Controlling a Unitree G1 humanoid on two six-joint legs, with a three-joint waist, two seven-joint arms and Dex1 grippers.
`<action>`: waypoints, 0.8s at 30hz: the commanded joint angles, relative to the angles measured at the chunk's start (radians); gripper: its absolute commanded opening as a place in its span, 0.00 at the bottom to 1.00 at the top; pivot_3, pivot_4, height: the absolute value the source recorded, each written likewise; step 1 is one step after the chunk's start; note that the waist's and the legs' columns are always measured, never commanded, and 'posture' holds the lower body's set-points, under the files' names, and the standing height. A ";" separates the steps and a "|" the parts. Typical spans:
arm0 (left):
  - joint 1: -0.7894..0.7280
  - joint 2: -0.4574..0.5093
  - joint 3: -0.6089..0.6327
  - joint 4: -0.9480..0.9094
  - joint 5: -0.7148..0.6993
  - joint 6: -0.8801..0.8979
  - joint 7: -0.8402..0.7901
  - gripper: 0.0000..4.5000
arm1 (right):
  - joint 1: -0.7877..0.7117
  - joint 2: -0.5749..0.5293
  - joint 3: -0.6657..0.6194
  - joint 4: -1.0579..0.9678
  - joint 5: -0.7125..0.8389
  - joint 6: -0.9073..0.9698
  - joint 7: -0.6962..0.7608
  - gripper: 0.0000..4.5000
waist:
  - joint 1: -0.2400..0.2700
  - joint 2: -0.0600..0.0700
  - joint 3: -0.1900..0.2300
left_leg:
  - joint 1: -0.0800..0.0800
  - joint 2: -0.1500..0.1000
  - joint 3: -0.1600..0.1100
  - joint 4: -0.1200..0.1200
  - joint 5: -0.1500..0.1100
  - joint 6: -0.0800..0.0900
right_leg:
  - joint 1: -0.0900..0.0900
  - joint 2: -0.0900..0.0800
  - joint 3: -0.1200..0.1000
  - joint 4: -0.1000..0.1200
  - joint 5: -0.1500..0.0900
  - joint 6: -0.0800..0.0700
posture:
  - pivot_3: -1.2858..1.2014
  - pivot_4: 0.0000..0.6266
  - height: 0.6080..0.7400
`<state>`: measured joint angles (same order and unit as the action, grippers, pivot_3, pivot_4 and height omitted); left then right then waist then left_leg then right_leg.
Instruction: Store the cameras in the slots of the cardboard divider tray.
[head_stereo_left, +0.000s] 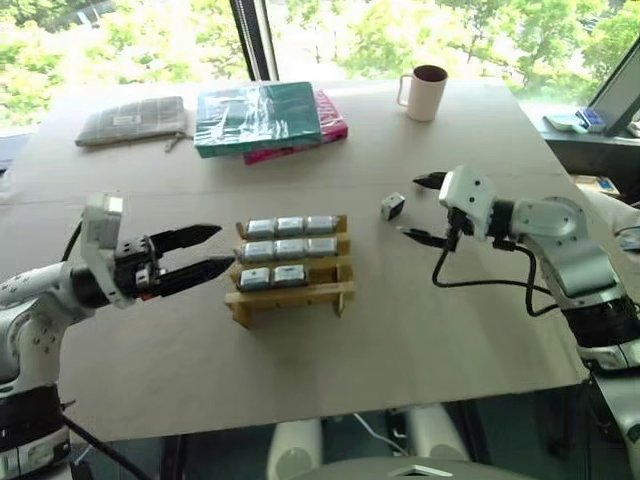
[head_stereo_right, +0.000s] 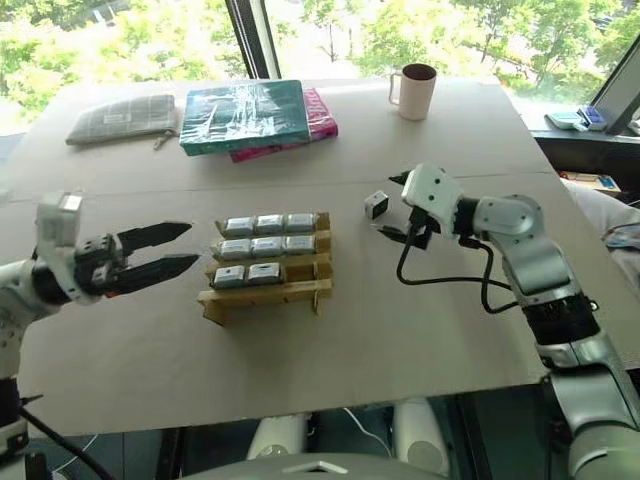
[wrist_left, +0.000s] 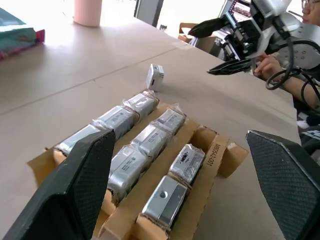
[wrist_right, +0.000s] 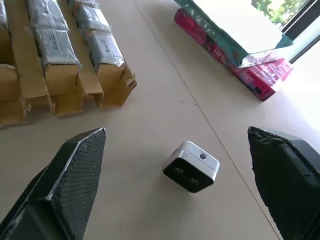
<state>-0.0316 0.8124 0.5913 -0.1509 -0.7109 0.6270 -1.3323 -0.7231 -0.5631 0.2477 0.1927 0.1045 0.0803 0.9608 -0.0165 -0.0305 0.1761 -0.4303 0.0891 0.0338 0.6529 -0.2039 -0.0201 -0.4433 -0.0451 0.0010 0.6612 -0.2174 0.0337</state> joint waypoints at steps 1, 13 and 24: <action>0.110 -0.047 0.068 -0.086 -0.033 -0.072 0.008 0.96 | -0.141 0.025 0.049 0.273 -0.095 -0.220 0.064 1.00 | -0.001 0.000 0.000 | 0.000 0.000 0.001 0.000 0.000 0.000 | 0.000 0.000 0.001 0.000 0.000 0.000 | 0.52 0.24 1.00; 0.380 -0.090 0.188 -0.283 -0.163 -0.092 0.056 0.96 | -0.428 0.148 0.088 0.936 -0.260 -0.605 0.087 1.00 | -0.004 0.000 0.000 | 0.000 0.000 0.000 -0.002 0.000 0.000 | -0.001 0.000 0.000 0.000 0.000 0.000 | 0.52 0.24 1.00; 0.481 -0.099 0.237 -0.260 -0.160 -0.236 -0.034 0.96 | -0.492 0.212 0.080 1.065 -0.351 -0.638 0.020 1.00 | -0.026 0.001 0.000 | 0.001 0.000 0.001 -0.002 0.000 0.000 | -0.001 0.000 0.000 0.001 0.000 -0.001 | 0.52 0.24 1.00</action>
<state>0.4419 0.7145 0.8103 -0.4077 -0.8675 0.4247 -1.3509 -1.1783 -0.3489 0.3441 1.2587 -0.2387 -0.5402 1.0046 -0.0427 -0.0296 0.1766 -0.4298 0.0896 0.0345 0.6510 -0.2040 -0.0203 -0.4443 -0.0448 0.0013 0.6617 -0.2172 0.0331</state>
